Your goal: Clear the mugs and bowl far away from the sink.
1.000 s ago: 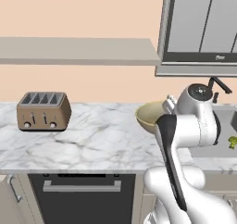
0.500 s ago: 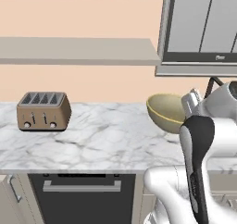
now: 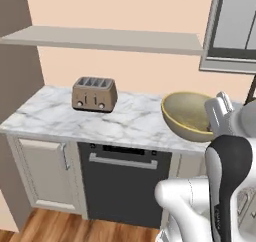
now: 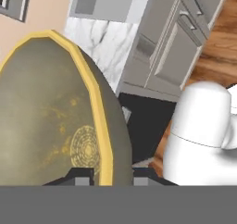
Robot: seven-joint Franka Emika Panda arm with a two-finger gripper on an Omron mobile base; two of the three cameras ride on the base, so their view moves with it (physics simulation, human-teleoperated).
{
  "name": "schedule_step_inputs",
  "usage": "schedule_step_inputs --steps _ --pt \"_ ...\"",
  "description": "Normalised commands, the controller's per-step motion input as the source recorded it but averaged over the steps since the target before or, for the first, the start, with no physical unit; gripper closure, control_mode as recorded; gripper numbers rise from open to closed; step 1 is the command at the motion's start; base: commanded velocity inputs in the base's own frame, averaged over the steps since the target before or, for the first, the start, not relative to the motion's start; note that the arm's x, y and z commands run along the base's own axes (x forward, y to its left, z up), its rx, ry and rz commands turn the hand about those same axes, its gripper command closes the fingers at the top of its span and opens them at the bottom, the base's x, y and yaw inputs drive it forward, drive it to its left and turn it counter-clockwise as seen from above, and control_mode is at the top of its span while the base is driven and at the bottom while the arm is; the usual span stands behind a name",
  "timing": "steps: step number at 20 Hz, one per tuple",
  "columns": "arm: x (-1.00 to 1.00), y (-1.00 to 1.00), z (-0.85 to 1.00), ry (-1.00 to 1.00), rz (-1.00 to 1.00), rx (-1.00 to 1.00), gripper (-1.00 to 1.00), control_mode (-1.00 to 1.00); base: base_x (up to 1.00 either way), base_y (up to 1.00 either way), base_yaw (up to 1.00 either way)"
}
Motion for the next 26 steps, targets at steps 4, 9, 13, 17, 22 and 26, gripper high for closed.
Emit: schedule_step_inputs --steps 4,9,13,17,22,26 --pt "0.00 0.00 0.00 0.00 0.00 0.00 1.00 1.00 -0.98 0.83 0.46" --pt "0.00 0.00 0.00 0.00 0.00 0.00 1.00 1.00 -0.10 0.78 0.81" --pt "0.00 0.00 0.00 0.00 0.00 0.00 1.00 1.00 0.00 0.39 0.96" --pt "0.00 0.00 0.00 0.00 0.00 0.00 1.00 1.00 0.00 0.31 0.97" --pt "0.00 0.00 0.00 0.00 0.00 0.00 1.00 1.00 0.00 0.27 0.98" --pt "0.00 0.00 0.00 0.00 0.00 0.00 1.00 1.00 0.00 0.30 0.99"
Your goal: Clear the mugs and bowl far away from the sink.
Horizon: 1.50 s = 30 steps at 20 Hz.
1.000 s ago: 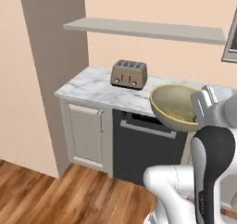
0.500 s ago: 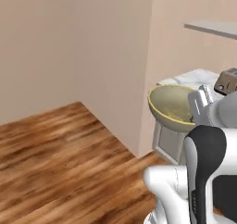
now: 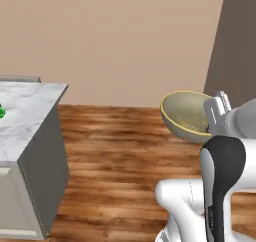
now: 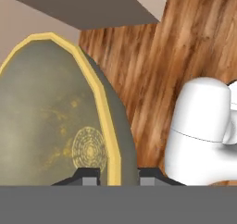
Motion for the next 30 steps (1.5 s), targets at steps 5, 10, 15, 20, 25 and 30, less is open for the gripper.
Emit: schedule_step_inputs --steps 5,10,15,20,25,30 --pt "0.00 0.00 0.00 0.00 0.00 0.00 1.00 1.00 0.37 0.00 0.99" --pt "0.00 0.00 0.00 0.00 0.00 0.00 1.00 1.00 0.70 -0.67 0.66" --pt "0.00 0.00 0.00 0.00 0.00 0.00 1.00 1.00 1.00 -1.00 0.29" --pt "0.00 0.00 0.00 0.00 0.00 0.00 1.00 1.00 1.00 -0.98 0.14" --pt "0.00 0.00 0.00 0.00 0.00 0.00 1.00 1.00 1.00 -0.69 0.13" --pt "0.00 0.00 0.00 0.00 0.00 0.00 1.00 1.00 1.00 0.00 0.08"
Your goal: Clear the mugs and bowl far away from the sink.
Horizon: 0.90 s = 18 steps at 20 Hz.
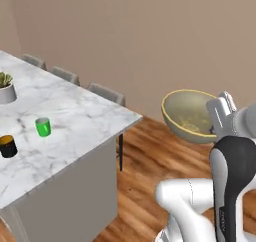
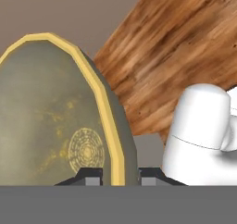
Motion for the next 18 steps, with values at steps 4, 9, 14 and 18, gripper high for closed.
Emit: schedule_step_inputs --steps 4,9,14,18 --pt "0.00 0.00 0.00 0.00 0.00 0.00 1.00 1.00 1.00 0.02 0.22" --pt "0.00 0.00 0.00 0.00 0.00 0.00 1.00 1.00 1.00 0.00 0.50" --pt "0.00 0.00 0.00 0.00 0.00 0.00 1.00 1.00 1.00 -0.03 0.74" --pt "0.00 0.00 0.00 0.00 0.00 0.00 1.00 1.00 1.00 -0.08 0.78"
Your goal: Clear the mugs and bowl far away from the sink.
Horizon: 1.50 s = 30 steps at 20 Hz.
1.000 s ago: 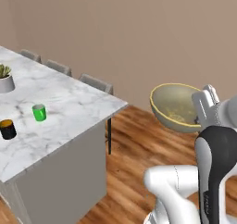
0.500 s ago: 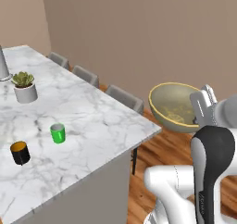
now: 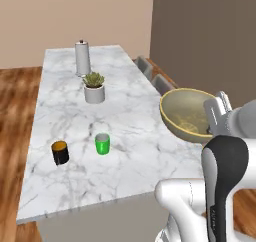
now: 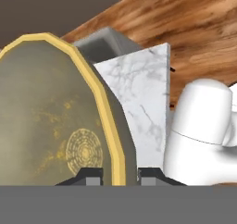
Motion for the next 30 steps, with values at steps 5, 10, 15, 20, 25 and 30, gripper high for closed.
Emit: schedule_step_inputs --steps 5,10,15,20,25,30 --pt "0.00 0.00 0.00 0.00 0.00 0.00 1.00 1.00 1.00 -0.06 0.69" --pt "0.00 0.00 0.00 0.00 0.00 0.00 1.00 1.00 1.00 -0.37 0.40" --pt "0.54 -0.20 -0.27 0.16 0.04 0.01 1.00 -1.00 0.00 0.00 0.00" --pt "0.37 -0.25 -0.34 0.15 0.00 0.00 1.00 -1.00 0.00 0.00 0.00" --pt "0.35 -0.13 -0.72 0.00 0.03 0.00 1.00 -1.00 0.00 0.00 0.00" --pt "0.50 -0.16 -0.58 -0.08 0.16 0.00 1.00 -1.00 0.00 0.00 0.00"
